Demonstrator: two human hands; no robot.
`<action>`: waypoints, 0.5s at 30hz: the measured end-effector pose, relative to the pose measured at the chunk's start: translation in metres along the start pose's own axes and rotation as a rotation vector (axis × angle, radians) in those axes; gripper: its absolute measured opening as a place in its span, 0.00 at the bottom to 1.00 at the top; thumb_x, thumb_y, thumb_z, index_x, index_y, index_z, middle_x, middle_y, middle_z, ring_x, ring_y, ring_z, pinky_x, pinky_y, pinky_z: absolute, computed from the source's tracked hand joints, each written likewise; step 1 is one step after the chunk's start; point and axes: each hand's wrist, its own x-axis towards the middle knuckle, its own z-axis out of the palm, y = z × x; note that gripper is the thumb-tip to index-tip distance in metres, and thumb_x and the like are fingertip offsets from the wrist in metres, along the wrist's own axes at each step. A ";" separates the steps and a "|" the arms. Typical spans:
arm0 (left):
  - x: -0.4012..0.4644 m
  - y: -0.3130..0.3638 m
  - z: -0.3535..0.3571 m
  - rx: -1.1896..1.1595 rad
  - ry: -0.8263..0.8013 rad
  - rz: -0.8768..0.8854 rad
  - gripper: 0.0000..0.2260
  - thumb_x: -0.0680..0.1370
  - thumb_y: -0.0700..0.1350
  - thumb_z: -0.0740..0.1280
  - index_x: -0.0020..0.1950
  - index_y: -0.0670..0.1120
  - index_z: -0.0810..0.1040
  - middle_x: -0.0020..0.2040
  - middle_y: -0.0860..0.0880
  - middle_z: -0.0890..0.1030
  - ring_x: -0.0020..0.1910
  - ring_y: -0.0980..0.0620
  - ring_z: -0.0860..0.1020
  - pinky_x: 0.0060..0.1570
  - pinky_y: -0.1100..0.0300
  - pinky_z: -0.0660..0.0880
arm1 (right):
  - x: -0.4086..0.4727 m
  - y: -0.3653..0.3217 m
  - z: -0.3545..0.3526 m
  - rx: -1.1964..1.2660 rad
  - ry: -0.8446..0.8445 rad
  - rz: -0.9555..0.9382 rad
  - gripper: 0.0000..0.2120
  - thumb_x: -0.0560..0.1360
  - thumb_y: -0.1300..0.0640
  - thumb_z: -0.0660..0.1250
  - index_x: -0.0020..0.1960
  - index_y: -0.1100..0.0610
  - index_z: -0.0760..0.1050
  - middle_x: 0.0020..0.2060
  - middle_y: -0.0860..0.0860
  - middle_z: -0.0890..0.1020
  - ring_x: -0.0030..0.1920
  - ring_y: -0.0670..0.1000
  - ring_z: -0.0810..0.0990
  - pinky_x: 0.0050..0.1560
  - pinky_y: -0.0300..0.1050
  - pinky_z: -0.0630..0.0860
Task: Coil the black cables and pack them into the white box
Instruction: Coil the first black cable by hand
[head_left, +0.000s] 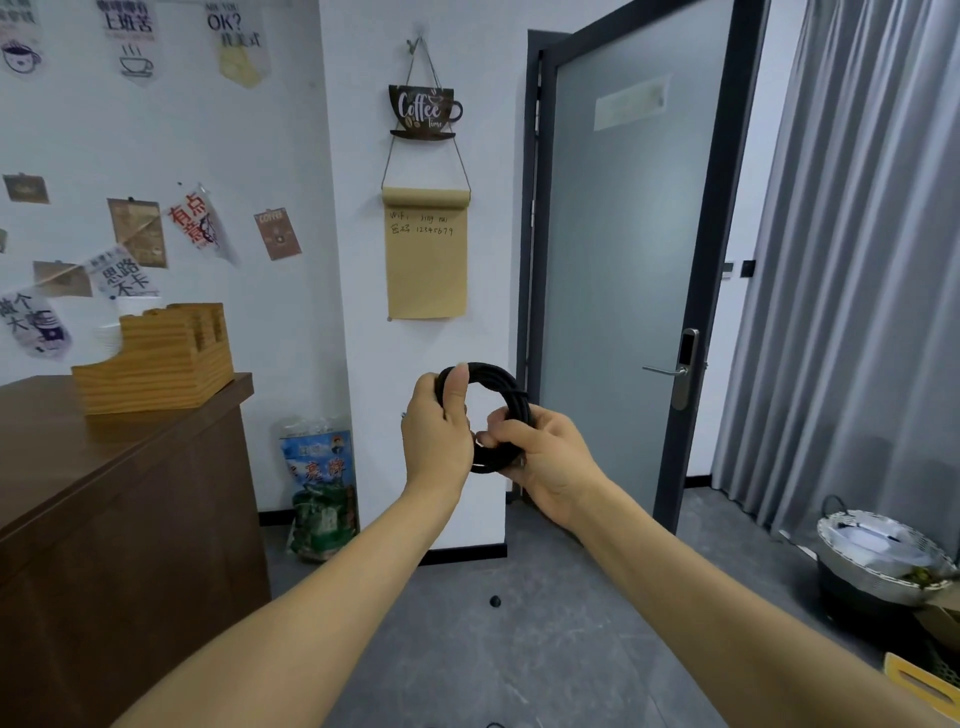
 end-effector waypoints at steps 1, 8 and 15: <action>0.000 0.002 0.000 0.022 -0.011 0.055 0.17 0.79 0.57 0.55 0.46 0.44 0.70 0.32 0.50 0.72 0.32 0.51 0.71 0.34 0.58 0.69 | 0.000 -0.001 -0.002 -0.071 0.018 -0.023 0.08 0.74 0.70 0.62 0.41 0.59 0.74 0.35 0.54 0.82 0.41 0.52 0.82 0.50 0.49 0.79; -0.005 0.005 -0.002 0.171 -0.044 0.257 0.19 0.77 0.57 0.55 0.45 0.40 0.69 0.30 0.52 0.69 0.29 0.52 0.68 0.30 0.62 0.67 | -0.001 -0.010 -0.011 -0.619 0.148 0.128 0.06 0.73 0.60 0.66 0.38 0.62 0.75 0.29 0.54 0.80 0.28 0.48 0.78 0.33 0.41 0.78; -0.012 0.001 -0.001 0.241 -0.074 0.321 0.12 0.80 0.49 0.59 0.43 0.42 0.66 0.30 0.55 0.68 0.27 0.55 0.66 0.28 0.68 0.65 | -0.006 -0.024 -0.009 -0.680 0.175 0.334 0.07 0.71 0.61 0.64 0.36 0.62 0.73 0.24 0.52 0.76 0.16 0.44 0.69 0.22 0.34 0.68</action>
